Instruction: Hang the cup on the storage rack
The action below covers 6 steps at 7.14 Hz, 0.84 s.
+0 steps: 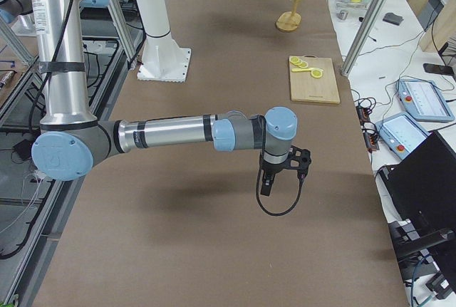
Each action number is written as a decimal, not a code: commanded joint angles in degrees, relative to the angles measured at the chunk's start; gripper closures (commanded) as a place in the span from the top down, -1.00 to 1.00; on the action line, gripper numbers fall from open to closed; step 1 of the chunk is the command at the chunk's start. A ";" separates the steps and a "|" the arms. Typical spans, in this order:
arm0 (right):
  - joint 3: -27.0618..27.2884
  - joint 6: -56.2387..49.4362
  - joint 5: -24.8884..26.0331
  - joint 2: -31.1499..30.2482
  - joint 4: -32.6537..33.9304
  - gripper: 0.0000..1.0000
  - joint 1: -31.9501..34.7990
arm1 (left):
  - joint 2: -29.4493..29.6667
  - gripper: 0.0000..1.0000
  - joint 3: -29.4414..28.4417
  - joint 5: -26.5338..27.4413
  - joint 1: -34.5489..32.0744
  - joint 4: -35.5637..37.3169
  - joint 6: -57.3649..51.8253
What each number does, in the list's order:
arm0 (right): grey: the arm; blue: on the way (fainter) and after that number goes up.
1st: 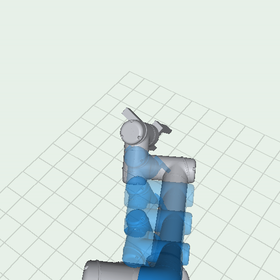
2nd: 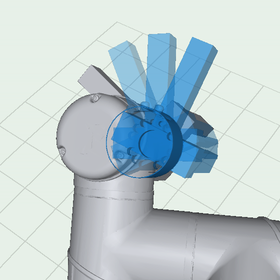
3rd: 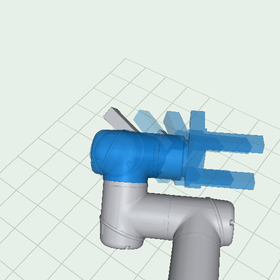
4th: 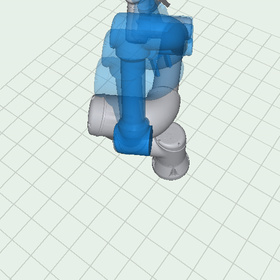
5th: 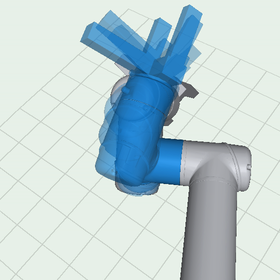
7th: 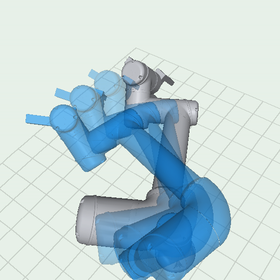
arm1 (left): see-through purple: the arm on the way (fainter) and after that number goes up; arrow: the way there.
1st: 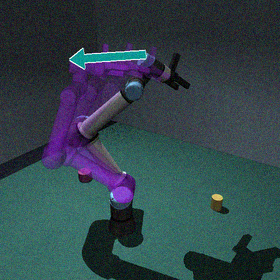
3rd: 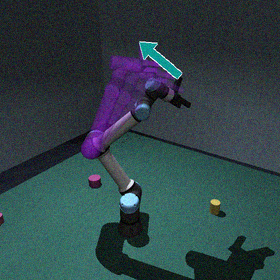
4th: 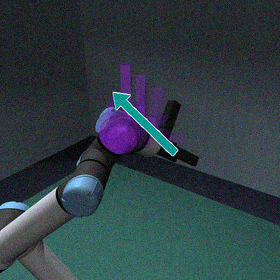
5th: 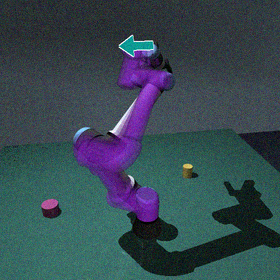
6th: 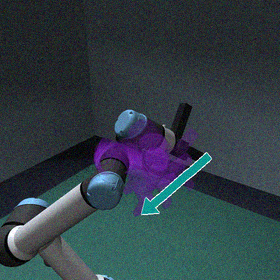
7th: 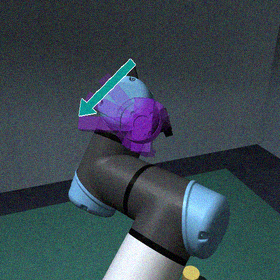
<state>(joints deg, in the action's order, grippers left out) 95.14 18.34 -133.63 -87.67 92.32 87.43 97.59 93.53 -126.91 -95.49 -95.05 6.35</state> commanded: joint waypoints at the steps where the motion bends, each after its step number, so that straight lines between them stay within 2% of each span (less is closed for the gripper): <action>1: 0.13 -1.64 -1.01 -1.71 0.58 1.00 1.50 | -1.69 0.97 -2.65 -4.04 0.13 0.65 -1.52; 2: -0.21 -1.64 -1.54 -1.89 0.93 1.00 1.86 | -3.44 0.97 -2.56 -4.66 0.22 -0.13 -1.52; 6: 0.40 -1.64 -2.51 -3.91 0.84 1.00 4.58 | -3.55 0.97 -2.73 -4.66 3.56 -0.67 -0.64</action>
<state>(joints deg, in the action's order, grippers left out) 95.34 16.70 -135.84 -91.21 93.17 91.20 94.08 90.87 -131.56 -92.68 -95.69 5.62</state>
